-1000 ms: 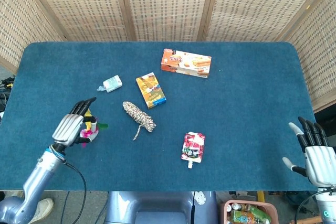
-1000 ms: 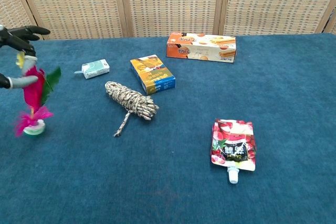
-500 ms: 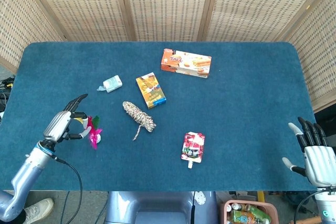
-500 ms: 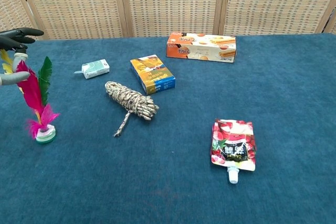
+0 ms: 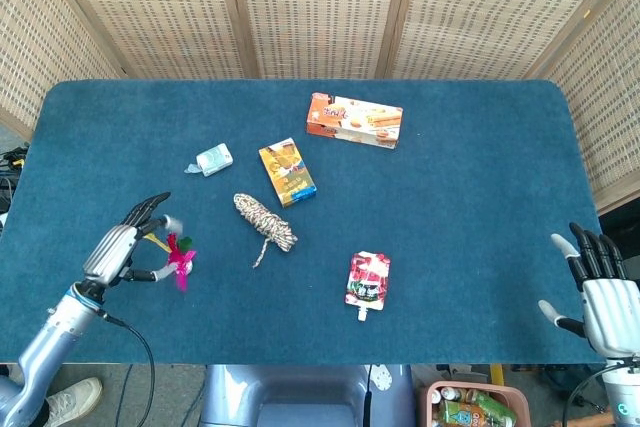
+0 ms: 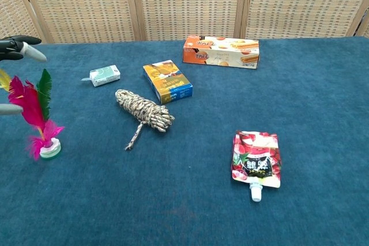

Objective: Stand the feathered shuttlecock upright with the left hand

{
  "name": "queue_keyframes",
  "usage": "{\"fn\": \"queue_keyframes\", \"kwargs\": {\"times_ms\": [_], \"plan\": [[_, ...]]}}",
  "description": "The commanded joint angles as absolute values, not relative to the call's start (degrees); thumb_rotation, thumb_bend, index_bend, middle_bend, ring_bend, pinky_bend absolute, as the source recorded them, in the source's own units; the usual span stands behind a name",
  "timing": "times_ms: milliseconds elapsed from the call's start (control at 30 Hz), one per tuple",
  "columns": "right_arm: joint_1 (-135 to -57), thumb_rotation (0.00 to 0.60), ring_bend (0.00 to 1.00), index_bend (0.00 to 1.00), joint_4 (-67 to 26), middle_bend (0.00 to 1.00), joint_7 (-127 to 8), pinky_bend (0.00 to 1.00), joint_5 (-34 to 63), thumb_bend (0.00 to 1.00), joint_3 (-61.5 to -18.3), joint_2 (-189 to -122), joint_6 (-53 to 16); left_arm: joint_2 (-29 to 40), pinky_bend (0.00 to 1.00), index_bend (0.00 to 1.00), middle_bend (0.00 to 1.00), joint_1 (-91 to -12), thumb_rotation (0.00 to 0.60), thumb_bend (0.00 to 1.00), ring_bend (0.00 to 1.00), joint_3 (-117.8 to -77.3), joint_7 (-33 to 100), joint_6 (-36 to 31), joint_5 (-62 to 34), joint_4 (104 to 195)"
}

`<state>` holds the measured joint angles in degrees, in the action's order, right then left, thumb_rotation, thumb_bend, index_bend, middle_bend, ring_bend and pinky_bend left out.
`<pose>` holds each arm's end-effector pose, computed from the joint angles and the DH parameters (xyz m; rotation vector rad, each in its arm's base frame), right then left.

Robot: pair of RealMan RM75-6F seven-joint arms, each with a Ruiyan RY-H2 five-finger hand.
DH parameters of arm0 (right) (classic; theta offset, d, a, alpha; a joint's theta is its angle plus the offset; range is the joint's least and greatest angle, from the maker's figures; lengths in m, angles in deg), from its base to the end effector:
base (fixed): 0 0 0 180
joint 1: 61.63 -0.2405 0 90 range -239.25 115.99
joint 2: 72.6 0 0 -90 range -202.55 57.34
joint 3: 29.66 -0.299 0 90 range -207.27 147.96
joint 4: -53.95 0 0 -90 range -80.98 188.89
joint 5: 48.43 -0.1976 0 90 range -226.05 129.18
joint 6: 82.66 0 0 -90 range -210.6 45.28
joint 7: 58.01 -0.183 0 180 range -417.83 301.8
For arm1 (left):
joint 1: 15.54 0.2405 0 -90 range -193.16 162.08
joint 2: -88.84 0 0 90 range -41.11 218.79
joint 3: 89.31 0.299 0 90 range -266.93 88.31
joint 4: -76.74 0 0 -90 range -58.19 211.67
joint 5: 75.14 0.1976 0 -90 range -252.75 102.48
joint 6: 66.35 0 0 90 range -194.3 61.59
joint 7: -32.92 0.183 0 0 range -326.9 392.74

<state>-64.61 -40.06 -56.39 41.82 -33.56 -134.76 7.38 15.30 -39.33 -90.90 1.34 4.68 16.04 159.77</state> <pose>-0.3268 -0.2132 0.2106 1.3823 -0.7889 0.9628 -0.2790 0.3198 0.0926 -1.6141 -1.3425 -1.3243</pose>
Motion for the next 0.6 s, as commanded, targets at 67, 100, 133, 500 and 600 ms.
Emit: {"fn": "queue_keyframes", "kwargs": {"times_ms": [67,100,133,500,600], "plan": [[-64.37,0.6,0.0,0.0,-40.27,0.0,-57.06,0.0,42.44,0.0,-33.37,-134.42,7.94,18.06,0.0,0.0,0.0,-36.6,0.6,0.0,0.0,-89.97,2.05,9.81,17.67,161.35],[-64.27,0.6,0.0,0.0,-40.27,0.0,-57.31,0.0,42.58,0.0,-33.29,-134.32,8.08,19.48,0.0,0.0,0.0,-35.78,0.6,0.0,0.0,-89.64,2.14,11.43,18.33,162.44],[-64.21,0.6,0.0,0.0,-40.28,0.0,-57.44,0.0,42.66,0.0,-33.27,-134.25,8.2,20.49,0.0,0.0,0.0,-35.2,0.6,0.0,0.0,-89.53,2.1,12.66,18.68,163.22],[-63.66,0.6,0.0,0.0,-40.54,0.0,-57.57,0.0,43.45,0.0,-33.17,-133.94,9.43,30.75,0.0,0.0,0.0,-25.62,0.6,0.0,0.0,-88.66,18.36,20.68,10.47,171.45],[-63.55,0.6,0.0,0.0,-40.58,0.0,-57.37,0.0,43.53,0.0,-33.19,-133.93,9.66,32.07,0.0,0.0,0.0,-22.39,0.6,0.0,0.0,-88.43,34.9,22.88,4.56,176.29]]}}
